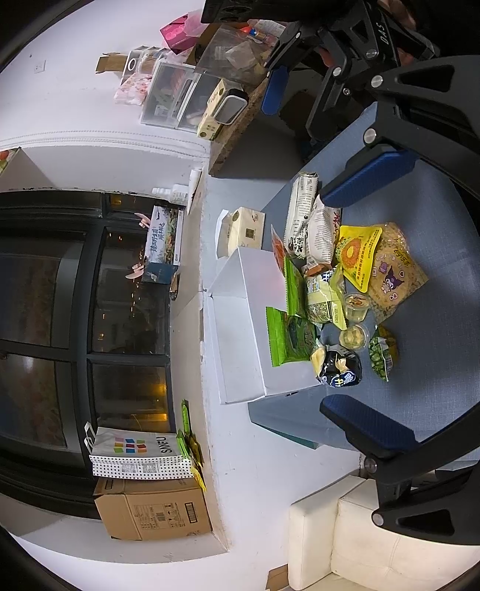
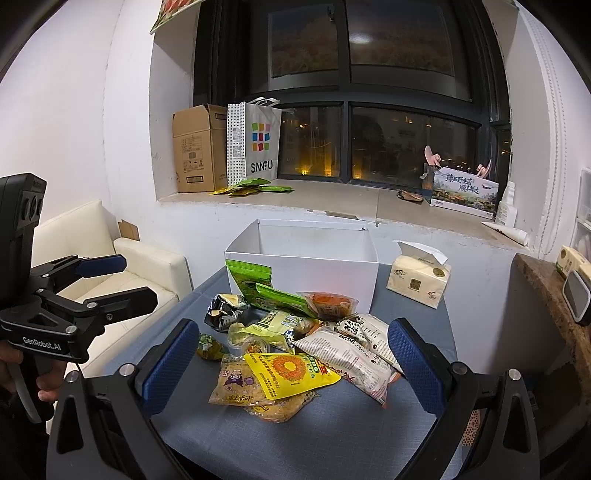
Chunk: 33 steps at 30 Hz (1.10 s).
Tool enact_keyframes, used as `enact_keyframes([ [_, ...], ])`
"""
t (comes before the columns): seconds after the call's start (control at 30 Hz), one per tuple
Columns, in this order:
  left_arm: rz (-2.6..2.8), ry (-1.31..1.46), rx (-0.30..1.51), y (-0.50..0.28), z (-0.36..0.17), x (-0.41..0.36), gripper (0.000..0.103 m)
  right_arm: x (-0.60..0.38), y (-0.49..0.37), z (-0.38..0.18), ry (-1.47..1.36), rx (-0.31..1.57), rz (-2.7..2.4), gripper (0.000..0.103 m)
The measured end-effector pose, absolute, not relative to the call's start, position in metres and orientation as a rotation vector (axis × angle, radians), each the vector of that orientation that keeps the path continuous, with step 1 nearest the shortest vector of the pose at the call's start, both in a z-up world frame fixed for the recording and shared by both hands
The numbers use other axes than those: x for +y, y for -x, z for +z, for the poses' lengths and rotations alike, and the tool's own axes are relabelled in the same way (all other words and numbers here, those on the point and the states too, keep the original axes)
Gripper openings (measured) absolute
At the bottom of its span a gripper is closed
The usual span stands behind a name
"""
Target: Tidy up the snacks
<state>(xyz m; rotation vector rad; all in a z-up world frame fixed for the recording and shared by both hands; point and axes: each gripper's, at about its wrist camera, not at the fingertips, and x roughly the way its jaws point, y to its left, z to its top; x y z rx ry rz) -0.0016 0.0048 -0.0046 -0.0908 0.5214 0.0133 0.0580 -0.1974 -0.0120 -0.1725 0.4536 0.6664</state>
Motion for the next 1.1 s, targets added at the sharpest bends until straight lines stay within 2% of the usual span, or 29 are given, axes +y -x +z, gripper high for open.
enact_keyframes([
  [0.8,0.014,0.11,0.513,0.003,-0.008,0.009,0.103,-0.194,-0.069,-0.024,0.162,0.491,0.66,0.103],
  [1.1,0.027,0.149,0.513,0.003,-0.009,0.02,0.103,-0.181,-0.123,-0.029,0.085,0.592,0.678,0.103],
])
